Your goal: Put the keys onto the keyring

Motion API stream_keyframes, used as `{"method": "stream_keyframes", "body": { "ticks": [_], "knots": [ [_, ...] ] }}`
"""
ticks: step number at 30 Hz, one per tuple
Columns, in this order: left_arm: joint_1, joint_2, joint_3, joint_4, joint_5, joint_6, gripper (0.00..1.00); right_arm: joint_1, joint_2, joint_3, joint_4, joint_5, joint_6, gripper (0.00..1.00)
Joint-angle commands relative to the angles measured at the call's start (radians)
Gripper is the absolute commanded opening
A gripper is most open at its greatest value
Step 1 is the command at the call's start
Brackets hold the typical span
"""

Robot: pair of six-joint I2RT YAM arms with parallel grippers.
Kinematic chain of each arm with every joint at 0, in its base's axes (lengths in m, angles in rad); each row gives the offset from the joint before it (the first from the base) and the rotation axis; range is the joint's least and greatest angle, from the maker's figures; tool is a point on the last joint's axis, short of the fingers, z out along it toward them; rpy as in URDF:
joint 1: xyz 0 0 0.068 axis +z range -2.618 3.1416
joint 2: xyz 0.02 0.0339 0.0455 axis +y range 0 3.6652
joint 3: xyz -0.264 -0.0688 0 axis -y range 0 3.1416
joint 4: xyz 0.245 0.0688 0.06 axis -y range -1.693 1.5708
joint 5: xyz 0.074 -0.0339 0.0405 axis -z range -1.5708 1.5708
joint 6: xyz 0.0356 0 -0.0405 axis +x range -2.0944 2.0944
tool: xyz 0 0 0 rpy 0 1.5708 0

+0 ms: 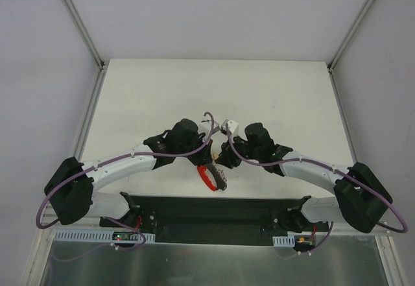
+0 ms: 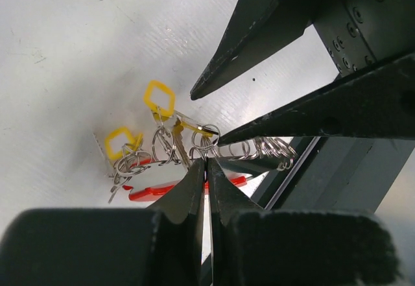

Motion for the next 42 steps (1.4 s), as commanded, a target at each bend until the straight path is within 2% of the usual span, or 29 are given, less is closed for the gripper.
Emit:
{"method": "stream_keyframes", "body": {
  "ticks": [1,8,10,12,13,16,20,22,23,26,30,33,35,39,42],
  "knots": [
    [0.008,-0.041,-0.012,0.066,0.045,-0.024,0.00,0.006,0.018,0.031,0.051,-0.024,-0.009,0.37],
    [0.011,-0.034,-0.026,0.111,0.054,-0.040,0.00,0.011,0.027,0.039,0.077,-0.033,0.023,0.40],
    [0.013,-0.034,-0.031,0.118,0.054,-0.044,0.00,0.011,0.032,0.039,0.077,-0.026,0.023,0.38],
    [0.014,-0.040,-0.035,0.120,0.049,-0.047,0.00,0.009,0.034,0.036,0.077,-0.021,0.020,0.29],
    [0.014,-0.045,-0.041,0.121,0.046,-0.047,0.00,0.011,0.032,0.033,0.075,-0.015,0.019,0.18],
    [0.028,-0.065,-0.067,0.127,0.039,-0.053,0.00,0.011,0.015,0.030,0.057,-0.003,0.008,0.06],
    [0.051,-0.105,-0.115,0.161,0.040,-0.068,0.01,0.011,-0.014,0.031,0.008,0.005,-0.024,0.01],
    [0.067,-0.114,-0.144,0.187,0.057,-0.085,0.07,0.011,-0.029,0.039,-0.014,-0.006,-0.038,0.01],
    [0.073,-0.123,-0.153,0.216,0.065,-0.091,0.15,0.011,-0.032,0.044,-0.020,-0.009,-0.043,0.01],
    [0.088,-0.142,-0.185,0.265,0.092,-0.116,0.28,0.014,-0.040,0.054,-0.043,-0.010,-0.063,0.01],
    [0.096,-0.151,-0.202,0.318,0.115,-0.122,0.41,0.021,-0.037,0.068,-0.072,-0.004,-0.081,0.01],
    [0.097,-0.139,-0.186,0.316,0.135,-0.116,0.47,0.028,-0.037,0.073,-0.081,0.003,-0.089,0.01],
    [0.096,-0.131,-0.173,0.310,0.149,-0.116,0.47,0.031,-0.037,0.077,-0.086,0.013,-0.092,0.01],
    [0.085,-0.122,-0.143,0.279,0.146,-0.123,0.42,0.035,-0.037,0.080,-0.095,0.028,-0.095,0.01],
    [0.047,-0.114,-0.112,0.212,0.079,-0.108,0.32,0.037,-0.037,0.084,-0.095,0.033,-0.095,0.01]
  ]
}}
